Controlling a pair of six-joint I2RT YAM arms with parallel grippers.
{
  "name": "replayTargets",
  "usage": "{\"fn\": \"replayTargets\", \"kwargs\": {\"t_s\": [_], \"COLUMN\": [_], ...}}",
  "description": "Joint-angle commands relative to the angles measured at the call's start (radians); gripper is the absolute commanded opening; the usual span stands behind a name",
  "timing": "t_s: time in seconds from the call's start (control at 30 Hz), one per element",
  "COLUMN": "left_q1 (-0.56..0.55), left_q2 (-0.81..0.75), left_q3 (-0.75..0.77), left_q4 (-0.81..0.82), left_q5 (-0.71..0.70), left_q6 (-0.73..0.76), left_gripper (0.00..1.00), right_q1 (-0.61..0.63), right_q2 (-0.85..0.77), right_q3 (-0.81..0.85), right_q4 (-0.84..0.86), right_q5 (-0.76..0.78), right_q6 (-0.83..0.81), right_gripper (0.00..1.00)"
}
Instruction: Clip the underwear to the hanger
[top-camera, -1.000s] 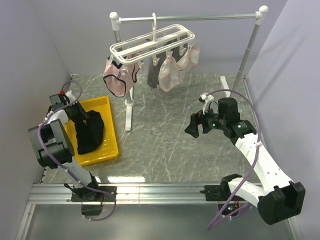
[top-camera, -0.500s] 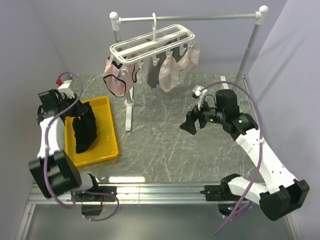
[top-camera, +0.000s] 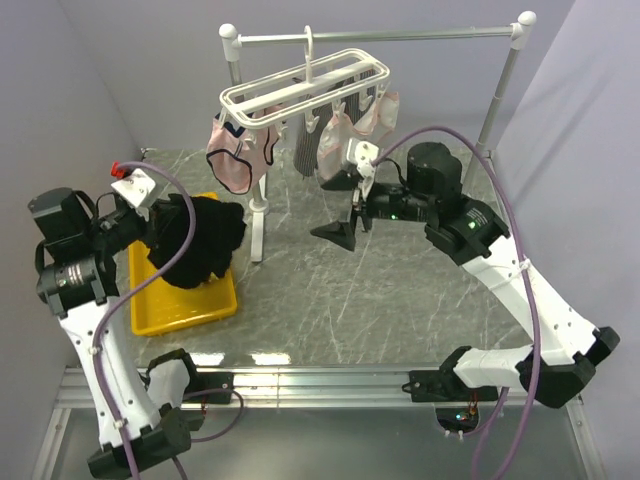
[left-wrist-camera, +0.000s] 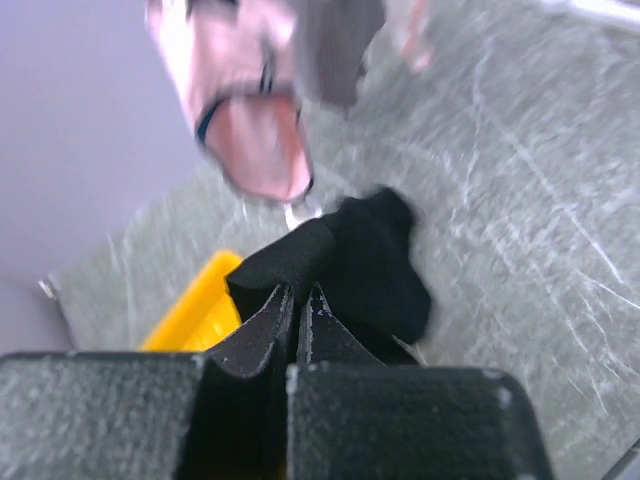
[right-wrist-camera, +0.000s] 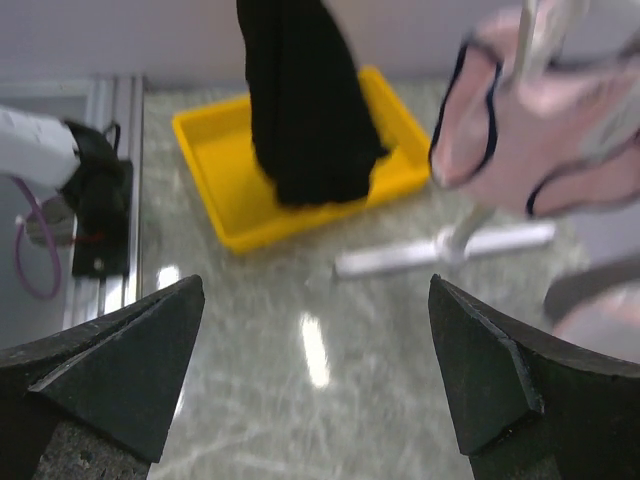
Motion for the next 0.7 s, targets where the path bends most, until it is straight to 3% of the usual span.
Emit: {"fn": "replayTargets", "kwargs": {"t_s": [0.0,0.2,0.67], "left_q1": [0.001,-0.001,-0.002], "left_q2": [-0.035,-0.109,-0.112], "left_q3": [0.139,0.148,0.066], "left_q4": [-0.119,-0.016,0.131], "left_q5": [0.168,0.289,0.482], "left_q6": [0.119,0.086,0.095], "left_gripper": [0.00,0.01,0.04], "right_q1": [0.065,0.175,0.313], "right_q2": [0.049,0.124,0.300], "right_q3": [0.132,0.275,0.382], "right_q4": [0.069,0.087,0.243], "right_q5": [0.046,0.046,-0.001], "right_q6": [-0.008,0.035,0.393], "right_gripper": [1.00,1.00,1.00]}}
